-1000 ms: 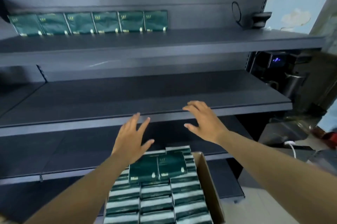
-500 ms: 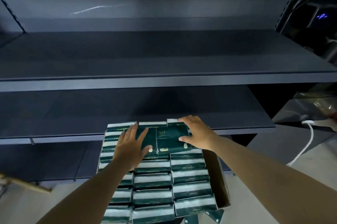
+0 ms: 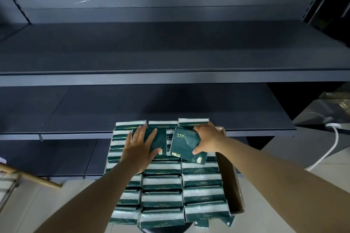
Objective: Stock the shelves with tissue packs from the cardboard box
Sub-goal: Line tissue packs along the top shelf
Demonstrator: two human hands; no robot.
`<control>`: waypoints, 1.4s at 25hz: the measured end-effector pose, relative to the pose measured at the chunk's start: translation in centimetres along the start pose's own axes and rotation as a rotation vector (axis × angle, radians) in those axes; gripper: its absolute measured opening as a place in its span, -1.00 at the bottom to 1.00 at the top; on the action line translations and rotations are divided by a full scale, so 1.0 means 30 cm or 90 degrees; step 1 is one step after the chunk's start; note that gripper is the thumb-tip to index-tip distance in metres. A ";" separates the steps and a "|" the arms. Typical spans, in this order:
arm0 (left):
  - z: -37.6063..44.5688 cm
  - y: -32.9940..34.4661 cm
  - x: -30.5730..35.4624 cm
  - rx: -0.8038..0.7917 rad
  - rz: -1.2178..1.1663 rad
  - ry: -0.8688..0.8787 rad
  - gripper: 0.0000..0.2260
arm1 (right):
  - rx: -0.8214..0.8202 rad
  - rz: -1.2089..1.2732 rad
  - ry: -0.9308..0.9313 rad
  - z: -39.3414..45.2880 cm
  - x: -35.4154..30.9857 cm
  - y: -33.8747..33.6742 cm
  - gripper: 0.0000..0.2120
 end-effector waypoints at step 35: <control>0.719 -1.508 0.220 0.573 -0.018 0.044 -0.23 | 0.631 0.079 -0.219 -0.110 -0.005 -1.606 -0.63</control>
Point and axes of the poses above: each hand's wrist, its own z-axis towards the middle knuckle, its own y-axis out of the palm, x = y × z, the point moved 1 cm from there along z, towards the middle knuckle, and after that the axes turned 11 degrees about x, right-handed, at the moved point
